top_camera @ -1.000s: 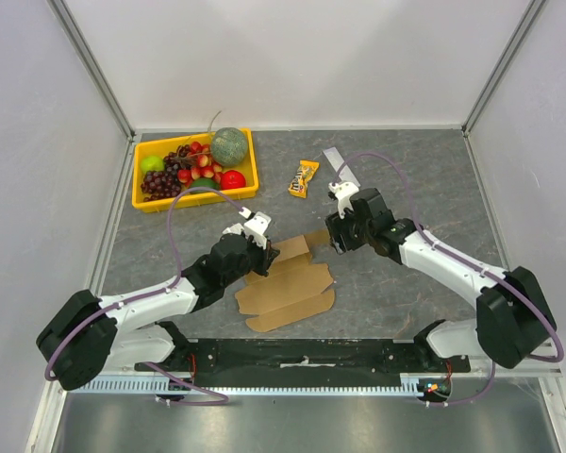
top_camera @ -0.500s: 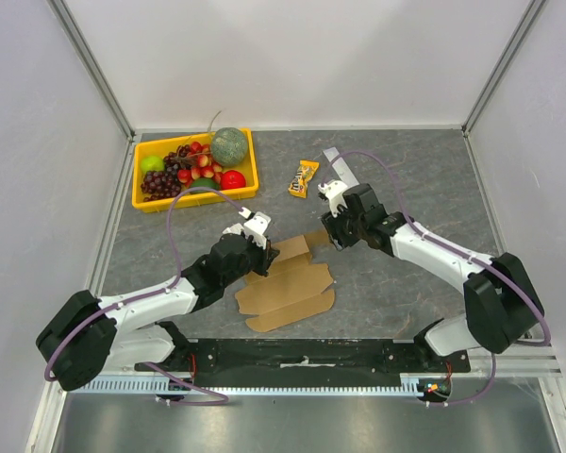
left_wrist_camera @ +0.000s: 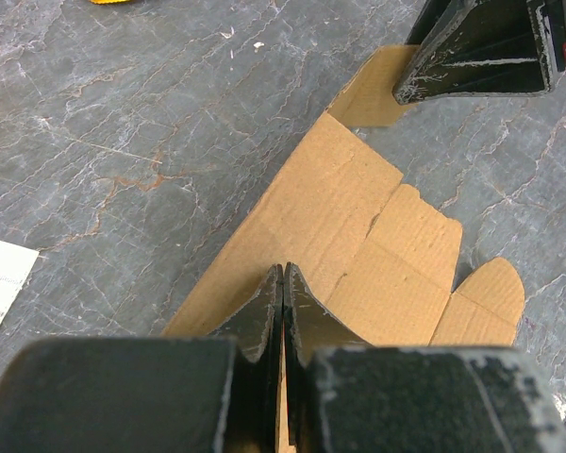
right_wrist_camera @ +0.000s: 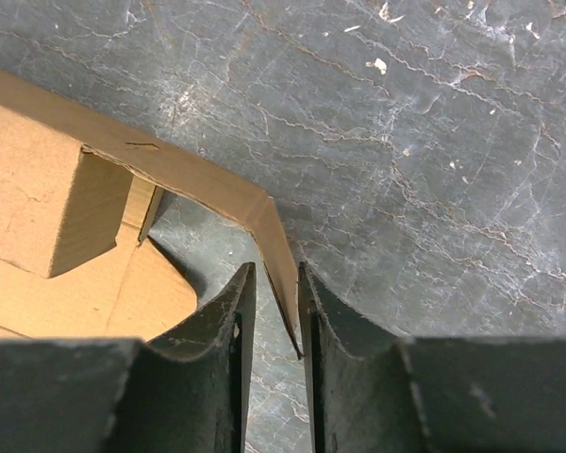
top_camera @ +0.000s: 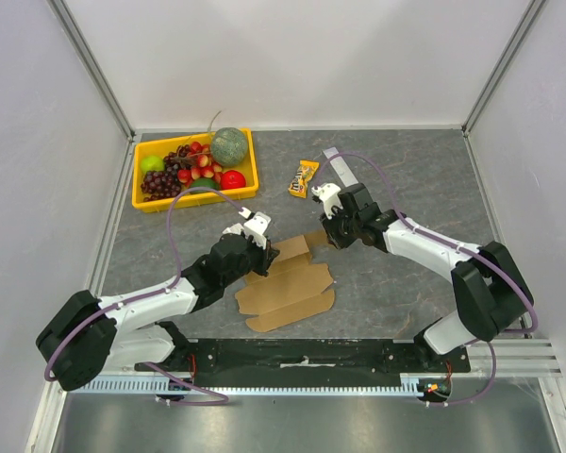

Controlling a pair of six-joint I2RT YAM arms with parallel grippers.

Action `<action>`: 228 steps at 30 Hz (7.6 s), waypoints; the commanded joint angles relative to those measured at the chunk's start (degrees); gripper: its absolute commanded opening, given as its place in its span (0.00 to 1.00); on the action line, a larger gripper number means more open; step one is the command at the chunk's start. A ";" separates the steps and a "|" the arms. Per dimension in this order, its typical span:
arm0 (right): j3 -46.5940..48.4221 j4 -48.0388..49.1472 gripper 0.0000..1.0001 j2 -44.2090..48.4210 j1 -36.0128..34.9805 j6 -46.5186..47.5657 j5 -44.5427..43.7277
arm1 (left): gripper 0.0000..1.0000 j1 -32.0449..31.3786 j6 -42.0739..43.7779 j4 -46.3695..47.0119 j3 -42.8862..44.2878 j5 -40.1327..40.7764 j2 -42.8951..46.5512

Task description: Fold the paper box

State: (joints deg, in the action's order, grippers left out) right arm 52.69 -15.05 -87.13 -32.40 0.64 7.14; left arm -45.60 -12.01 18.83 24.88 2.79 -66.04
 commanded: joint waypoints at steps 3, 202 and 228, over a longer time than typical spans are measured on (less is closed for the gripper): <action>1.98 1.43 0.23 0.56 0.15 -0.56 4.02 | 0.02 0.16 -0.91 -1.08 0.34 -0.33 0.56; -8.21 26.91 0.56 -1.19 -6.62 -10.41 3.67 | 0.09 0.34 1.73 -8.55 4.12 3.63 1.18; -14.89 52.39 0.64 -9.89 -6.62 -8.29 21.42 | 0.08 0.34 1.46 -8.28 4.82 3.28 0.30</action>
State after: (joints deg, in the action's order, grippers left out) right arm 38.33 30.41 -95.55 -38.98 -8.34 24.99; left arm -45.45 -11.00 9.74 28.97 6.90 -65.73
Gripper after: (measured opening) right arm 0.633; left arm 0.084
